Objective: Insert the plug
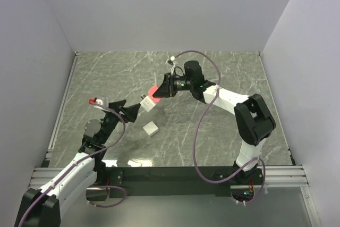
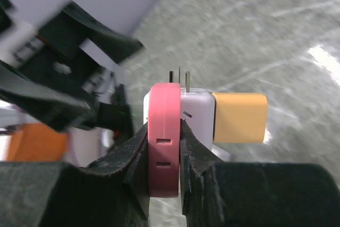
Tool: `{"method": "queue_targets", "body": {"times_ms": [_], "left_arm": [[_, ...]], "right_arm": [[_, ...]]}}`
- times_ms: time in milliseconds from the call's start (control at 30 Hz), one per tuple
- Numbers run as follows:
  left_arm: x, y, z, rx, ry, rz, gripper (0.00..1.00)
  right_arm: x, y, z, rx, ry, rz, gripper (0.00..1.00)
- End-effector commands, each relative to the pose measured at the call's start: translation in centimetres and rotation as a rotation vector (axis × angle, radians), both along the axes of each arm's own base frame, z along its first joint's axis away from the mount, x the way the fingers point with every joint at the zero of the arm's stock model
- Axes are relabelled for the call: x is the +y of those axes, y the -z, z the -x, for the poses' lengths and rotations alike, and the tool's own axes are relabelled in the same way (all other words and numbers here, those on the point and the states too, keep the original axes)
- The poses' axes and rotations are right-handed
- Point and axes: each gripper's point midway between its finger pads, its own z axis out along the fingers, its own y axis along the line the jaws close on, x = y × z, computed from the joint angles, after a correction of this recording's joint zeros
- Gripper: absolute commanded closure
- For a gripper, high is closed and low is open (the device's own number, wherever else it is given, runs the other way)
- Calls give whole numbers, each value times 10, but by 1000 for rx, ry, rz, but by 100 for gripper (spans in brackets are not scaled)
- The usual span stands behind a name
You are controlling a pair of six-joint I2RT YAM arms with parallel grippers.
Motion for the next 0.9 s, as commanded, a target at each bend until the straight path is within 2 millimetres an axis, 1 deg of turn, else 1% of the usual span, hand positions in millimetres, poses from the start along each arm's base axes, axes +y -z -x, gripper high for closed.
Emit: {"method": "queue_targets", "body": {"times_ms": [0, 33, 67, 100, 133, 167, 200, 233, 267, 300, 333, 400, 433, 467, 600, 667, 733, 867], "left_arm": [[-20, -26, 19, -163, 131, -23, 2], [-24, -34, 25, -201, 149, -21, 2], [-27, -37, 29, -222, 161, -25, 2], [-29, -37, 32, -248, 166, -44, 2], [-34, -44, 38, -278, 183, -42, 2], [-37, -45, 40, -292, 186, -52, 2], [-38, -49, 41, -314, 180, -71, 1], [-42, -50, 42, -321, 184, -77, 1], [-44, -51, 41, -337, 178, -95, 1], [-45, -54, 40, -347, 174, -99, 1], [-48, -52, 40, -344, 177, -107, 1], [-47, -60, 37, -386, 147, -117, 1], [-50, -56, 33, -379, 145, -135, 1], [-49, -57, 29, -380, 126, -144, 1], [-54, -68, 15, -422, 73, -193, 1], [-55, -72, 13, -443, 66, -200, 1], [-56, -79, 11, -467, 59, -198, 1], [-59, -86, 7, -485, 54, -204, 1]], "right_arm": [[-1, -66, 8, 13, -75, -193, 100], [-3, -71, 5, 22, -70, -212, 100], [-5, -73, 3, 44, -68, -225, 100], [-9, -74, 4, 118, -74, -248, 100], [-11, -81, 3, 104, -83, -288, 100], [-13, -84, 4, 123, -90, -308, 100], [-15, -84, 3, 198, -92, -326, 100], [-16, -89, 6, 173, -119, -358, 100], [-15, -87, 7, 199, -125, -367, 100], [-16, -89, 9, 253, -129, -383, 100], [-18, -95, 13, 224, -152, -410, 100], [-20, -99, 19, 271, -168, -433, 100], [-21, -102, 22, 258, -181, -448, 100], [-22, -103, 23, 265, -183, -452, 100], [-25, -111, 31, 282, -202, -472, 100], [-26, -111, 33, 286, -202, -467, 100], [-25, -108, 33, 293, -193, -452, 100], [-25, -108, 32, 292, -195, -447, 100]]}}
